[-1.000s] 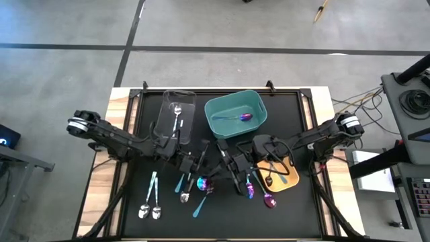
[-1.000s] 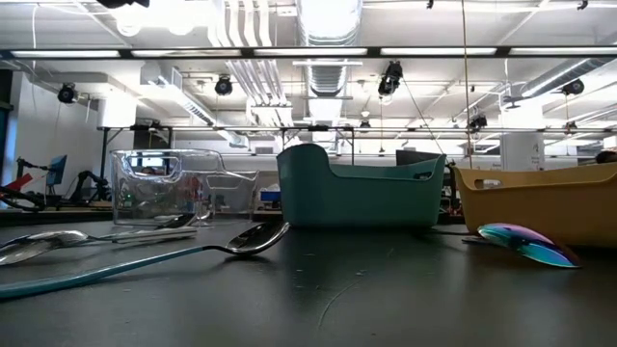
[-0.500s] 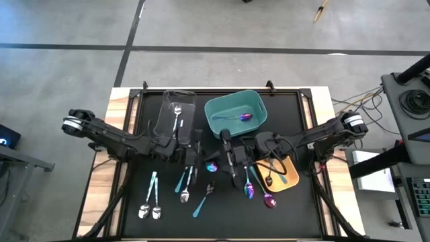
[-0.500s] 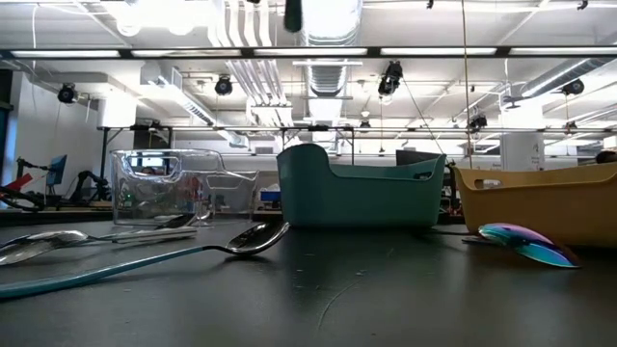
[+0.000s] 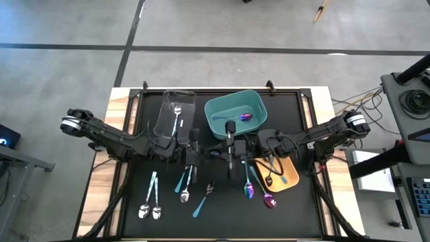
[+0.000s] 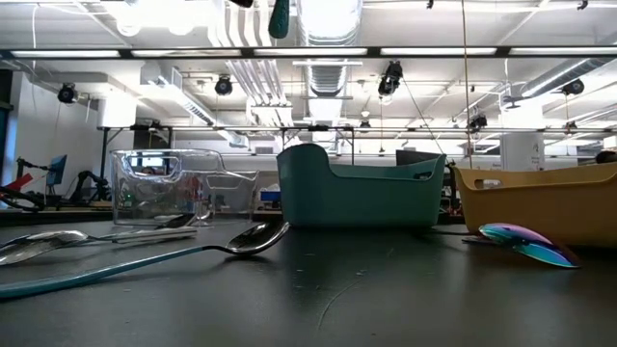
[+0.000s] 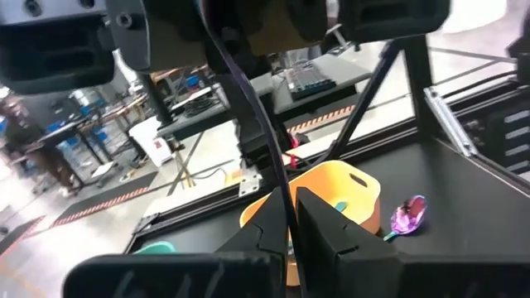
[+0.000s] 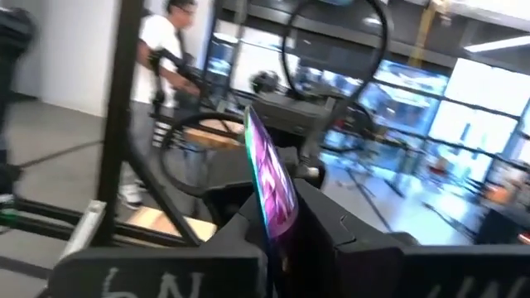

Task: Sort silverware by color (type)
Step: Put the purple spoon into the green bin

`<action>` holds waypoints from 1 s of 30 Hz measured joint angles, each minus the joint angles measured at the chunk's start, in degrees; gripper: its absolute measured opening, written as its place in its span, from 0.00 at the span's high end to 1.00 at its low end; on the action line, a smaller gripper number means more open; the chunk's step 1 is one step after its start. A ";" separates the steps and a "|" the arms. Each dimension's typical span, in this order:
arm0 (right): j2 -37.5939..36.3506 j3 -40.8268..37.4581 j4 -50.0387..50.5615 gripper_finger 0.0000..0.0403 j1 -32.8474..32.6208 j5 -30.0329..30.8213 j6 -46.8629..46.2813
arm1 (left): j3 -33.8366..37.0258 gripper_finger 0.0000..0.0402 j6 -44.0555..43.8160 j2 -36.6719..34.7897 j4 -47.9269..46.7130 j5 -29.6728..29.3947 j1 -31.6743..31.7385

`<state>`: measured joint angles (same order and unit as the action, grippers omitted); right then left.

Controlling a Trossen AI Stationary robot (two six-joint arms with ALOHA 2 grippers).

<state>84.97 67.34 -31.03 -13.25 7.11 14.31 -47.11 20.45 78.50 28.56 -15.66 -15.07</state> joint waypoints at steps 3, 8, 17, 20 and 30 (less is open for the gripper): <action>-0.50 1.56 4.11 0.96 0.01 3.39 -1.25 | 0.00 0.97 -0.56 -0.46 -0.78 -1.36 0.02; -0.46 6.90 15.57 0.97 0.00 9.63 -3.57 | 0.00 0.80 2.10 -2.51 -4.23 -2.62 0.21; -1.03 12.82 27.46 0.97 4.15 13.13 -5.08 | 1.03 0.50 14.54 -8.72 -5.45 -17.41 1.98; -1.98 12.90 28.87 0.97 6.76 12.83 -5.14 | 3.22 0.46 15.09 -11.85 -5.36 -17.15 4.54; -1.59 11.63 28.65 0.97 21.26 5.34 -7.78 | 10.95 0.47 14.61 -22.46 -3.78 0.39 20.76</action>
<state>83.37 78.97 -2.38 8.01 12.45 6.53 -36.16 35.06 56.04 24.79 -15.27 5.68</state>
